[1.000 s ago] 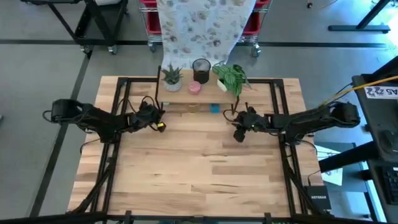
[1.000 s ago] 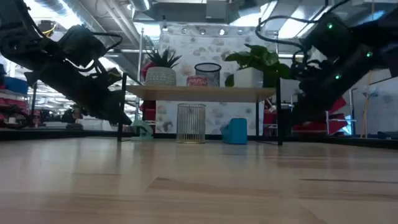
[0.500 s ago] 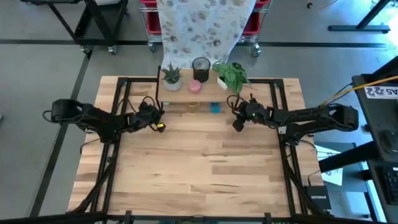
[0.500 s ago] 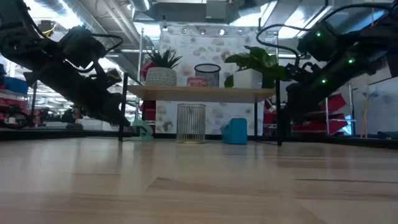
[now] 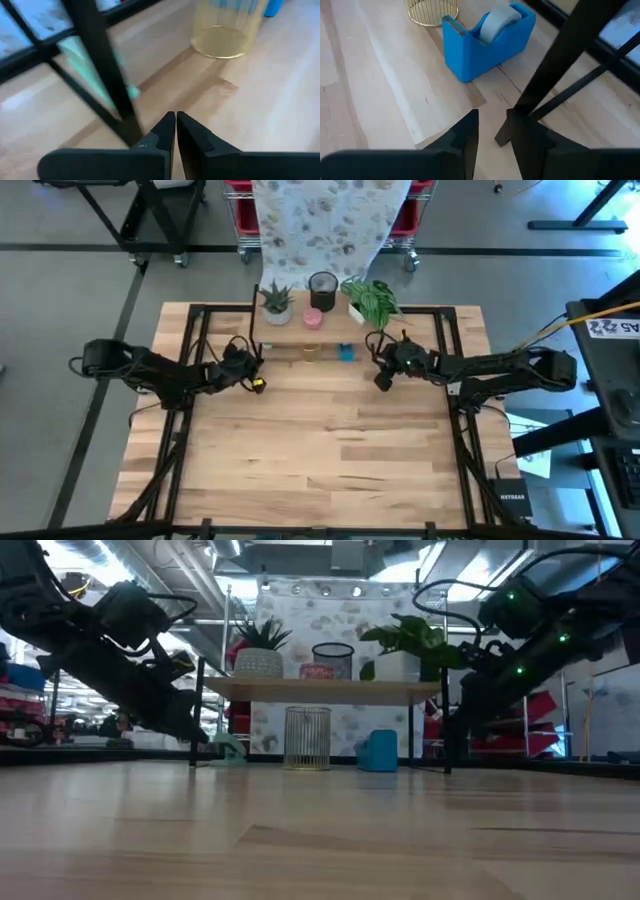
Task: Stock shelves
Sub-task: Remove the blue dispenser holder under the shelf
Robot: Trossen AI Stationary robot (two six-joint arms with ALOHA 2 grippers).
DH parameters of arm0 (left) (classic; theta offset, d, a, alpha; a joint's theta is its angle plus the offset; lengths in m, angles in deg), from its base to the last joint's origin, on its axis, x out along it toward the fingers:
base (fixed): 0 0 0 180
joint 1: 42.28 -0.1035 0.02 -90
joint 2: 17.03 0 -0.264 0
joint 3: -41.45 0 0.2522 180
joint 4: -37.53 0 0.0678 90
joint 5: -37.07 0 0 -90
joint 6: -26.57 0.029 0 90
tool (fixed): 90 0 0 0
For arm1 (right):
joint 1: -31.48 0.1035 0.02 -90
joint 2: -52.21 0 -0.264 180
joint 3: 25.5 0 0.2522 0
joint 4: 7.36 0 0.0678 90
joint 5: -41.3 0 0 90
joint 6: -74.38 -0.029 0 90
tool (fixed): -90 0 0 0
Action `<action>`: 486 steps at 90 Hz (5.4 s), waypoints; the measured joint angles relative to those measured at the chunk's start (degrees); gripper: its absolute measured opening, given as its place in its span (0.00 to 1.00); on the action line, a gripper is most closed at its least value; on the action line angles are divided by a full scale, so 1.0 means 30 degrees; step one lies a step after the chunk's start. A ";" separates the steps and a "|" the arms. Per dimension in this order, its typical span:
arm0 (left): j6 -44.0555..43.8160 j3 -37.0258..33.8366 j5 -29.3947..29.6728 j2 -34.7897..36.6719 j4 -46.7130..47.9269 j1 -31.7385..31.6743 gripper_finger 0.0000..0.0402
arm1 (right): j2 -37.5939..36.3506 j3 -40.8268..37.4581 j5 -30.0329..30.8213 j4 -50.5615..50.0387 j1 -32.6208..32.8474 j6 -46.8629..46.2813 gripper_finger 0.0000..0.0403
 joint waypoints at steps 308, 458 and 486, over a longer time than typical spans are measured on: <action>-0.0638 0.0015 0.0145 0.2076 0.0547 0.5308 0.00 | 1.9773 1.2269 1.4701 0.2645 0.4400 -1.3661 0.49; -0.0173 0.1179 -0.2035 0.2995 -0.2109 0.7544 0.00 | 1.1353 1.2160 0.8174 -0.6750 1.7356 -1.2780 0.47; -0.0144 0.1268 -0.1657 0.3395 -0.1963 0.8803 0.00 | 1.0892 1.2182 1.2200 -1.3994 2.1691 -2.4034 0.47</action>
